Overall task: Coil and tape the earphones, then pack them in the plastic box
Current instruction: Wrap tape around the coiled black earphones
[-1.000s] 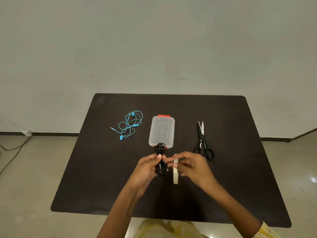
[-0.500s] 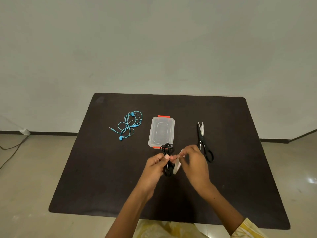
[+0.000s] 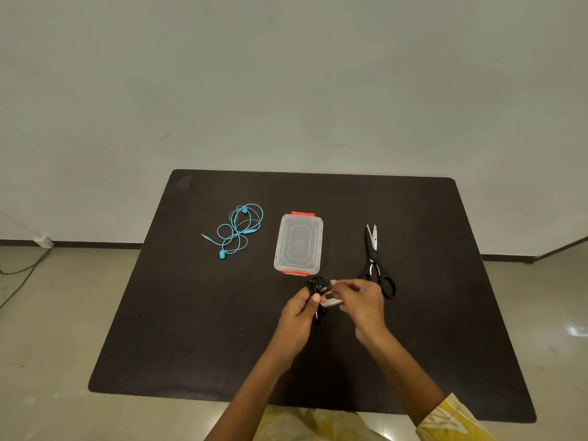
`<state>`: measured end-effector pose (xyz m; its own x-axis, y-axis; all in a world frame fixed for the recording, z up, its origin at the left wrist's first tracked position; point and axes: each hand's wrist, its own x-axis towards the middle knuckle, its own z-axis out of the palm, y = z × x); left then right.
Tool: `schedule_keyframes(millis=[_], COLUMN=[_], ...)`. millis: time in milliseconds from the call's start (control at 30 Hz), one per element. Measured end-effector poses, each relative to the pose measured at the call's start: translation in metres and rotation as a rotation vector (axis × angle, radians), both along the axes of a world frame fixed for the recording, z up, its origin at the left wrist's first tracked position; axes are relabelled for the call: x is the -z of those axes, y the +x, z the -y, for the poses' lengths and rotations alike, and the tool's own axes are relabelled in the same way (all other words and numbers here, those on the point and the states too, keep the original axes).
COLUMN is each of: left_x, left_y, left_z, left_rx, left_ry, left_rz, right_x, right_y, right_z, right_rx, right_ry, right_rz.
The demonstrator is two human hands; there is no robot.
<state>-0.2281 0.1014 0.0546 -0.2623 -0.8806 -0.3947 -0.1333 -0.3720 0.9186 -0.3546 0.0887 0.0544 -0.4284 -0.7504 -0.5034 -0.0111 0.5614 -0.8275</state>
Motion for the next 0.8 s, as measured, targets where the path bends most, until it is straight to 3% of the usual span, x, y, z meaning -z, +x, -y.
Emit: schedule_keyframes(millis=[133,300,400,500,633,800], left_x=[-0.005,-0.004,-0.003,-0.004,-0.011,-0.013], left_y=[-0.002,-0.007,-0.003,0.004,0.013,0.025], left_z=[0.004,0.006,0.009,0.018,0.030,0.040], left_rx=[0.009,-0.003,-0.083,-0.235,-0.367,-0.410], left_ry=[-0.050,-0.048,-0.010,0.120,0.283,0.496], left_rz=[-0.070,-0.066,-0.101,-0.324,-0.647,-0.791], right_x=[-0.004,-0.007,-0.010,-0.012,0.003,0.027], right_y=[0.000,0.007,0.008,0.003,-0.021,-0.035], right_z=[0.001,0.001,0.002,0.003,-0.001,-0.009], right_rx=[0.107,0.130,-0.024,-0.216,-0.443,-0.580], right_ry=[0.089,0.055,0.028,-0.088,-0.347,-0.342], right_rz=[0.301,0.322,0.302,0.135,-0.476,-0.460])
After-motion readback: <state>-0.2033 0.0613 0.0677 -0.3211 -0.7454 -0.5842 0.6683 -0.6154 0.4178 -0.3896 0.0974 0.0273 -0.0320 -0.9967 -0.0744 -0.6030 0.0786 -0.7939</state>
